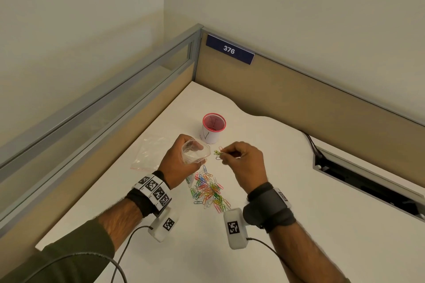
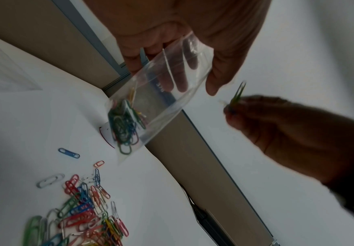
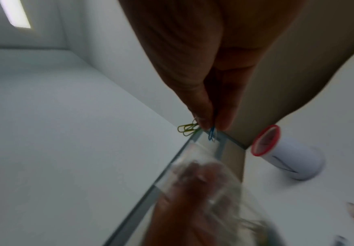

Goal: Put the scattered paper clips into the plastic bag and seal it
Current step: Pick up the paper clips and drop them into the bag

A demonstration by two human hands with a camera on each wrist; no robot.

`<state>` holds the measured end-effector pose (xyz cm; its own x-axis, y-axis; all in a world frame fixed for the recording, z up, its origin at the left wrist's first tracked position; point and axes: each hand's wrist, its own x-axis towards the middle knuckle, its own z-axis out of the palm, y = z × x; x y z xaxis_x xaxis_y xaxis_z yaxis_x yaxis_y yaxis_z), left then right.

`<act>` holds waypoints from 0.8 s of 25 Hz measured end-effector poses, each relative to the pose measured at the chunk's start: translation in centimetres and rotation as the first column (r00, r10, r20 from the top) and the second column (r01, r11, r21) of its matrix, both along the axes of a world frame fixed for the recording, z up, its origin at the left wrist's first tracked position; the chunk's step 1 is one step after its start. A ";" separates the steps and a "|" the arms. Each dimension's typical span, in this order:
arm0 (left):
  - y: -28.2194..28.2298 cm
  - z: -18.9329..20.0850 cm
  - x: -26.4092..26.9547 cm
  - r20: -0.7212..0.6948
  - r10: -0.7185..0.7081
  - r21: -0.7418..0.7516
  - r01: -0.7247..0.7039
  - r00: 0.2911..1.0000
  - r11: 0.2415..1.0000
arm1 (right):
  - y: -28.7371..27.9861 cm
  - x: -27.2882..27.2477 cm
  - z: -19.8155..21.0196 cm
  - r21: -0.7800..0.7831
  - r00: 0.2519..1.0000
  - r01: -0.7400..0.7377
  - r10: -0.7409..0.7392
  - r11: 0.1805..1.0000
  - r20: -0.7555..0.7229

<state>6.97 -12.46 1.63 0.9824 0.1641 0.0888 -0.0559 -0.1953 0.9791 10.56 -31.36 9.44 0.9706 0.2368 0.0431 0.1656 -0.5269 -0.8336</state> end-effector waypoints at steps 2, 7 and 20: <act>-0.3 0.1 0.2 -0.009 -0.004 0.024 0.005 1.000 1.000 | 1.1 0.0 1.9 0.017 0.997 -0.031 0.030 0.999 0.071; -1.1 0.2 0.6 -0.008 -0.017 0.037 0.017 1.000 0.999 | 3.6 -0.1 3.2 -0.296 0.948 -0.200 0.261 0.934 0.183; 0.1 0.5 0.4 0.036 -0.023 0.016 0.023 0.999 1.000 | -1.8 3.4 -2.9 -0.322 0.997 -0.041 0.062 0.946 0.056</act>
<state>7.40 -12.35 2.15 0.9820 0.1397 0.1272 -0.0963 -0.2089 0.9732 13.94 -33.20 6.57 0.9544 0.2978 0.0186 0.2470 -0.7535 -0.6093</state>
